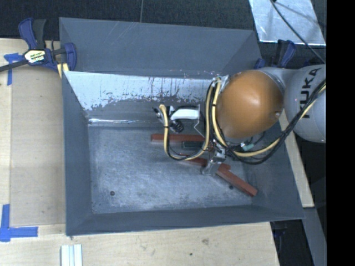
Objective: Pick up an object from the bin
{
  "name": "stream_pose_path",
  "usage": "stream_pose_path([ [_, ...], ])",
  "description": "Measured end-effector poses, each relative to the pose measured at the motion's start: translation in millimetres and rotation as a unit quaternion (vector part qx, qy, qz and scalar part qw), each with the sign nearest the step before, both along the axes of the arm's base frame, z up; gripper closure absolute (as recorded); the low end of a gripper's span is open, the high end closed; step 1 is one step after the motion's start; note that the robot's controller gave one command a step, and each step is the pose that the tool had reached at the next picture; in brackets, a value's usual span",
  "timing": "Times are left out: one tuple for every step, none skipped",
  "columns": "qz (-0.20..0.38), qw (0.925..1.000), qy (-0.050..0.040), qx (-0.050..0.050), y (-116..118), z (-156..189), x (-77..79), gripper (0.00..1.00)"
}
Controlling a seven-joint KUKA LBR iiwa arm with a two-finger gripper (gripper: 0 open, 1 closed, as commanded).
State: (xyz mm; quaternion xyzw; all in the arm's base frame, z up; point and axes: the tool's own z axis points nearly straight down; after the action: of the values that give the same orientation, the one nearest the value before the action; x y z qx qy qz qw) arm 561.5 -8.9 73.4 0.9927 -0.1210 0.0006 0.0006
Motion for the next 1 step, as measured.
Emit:
stream_pose_path([
  [0.008,1.0,-0.0023,0.001,-5.5,73.2,2.7,1.0],
])
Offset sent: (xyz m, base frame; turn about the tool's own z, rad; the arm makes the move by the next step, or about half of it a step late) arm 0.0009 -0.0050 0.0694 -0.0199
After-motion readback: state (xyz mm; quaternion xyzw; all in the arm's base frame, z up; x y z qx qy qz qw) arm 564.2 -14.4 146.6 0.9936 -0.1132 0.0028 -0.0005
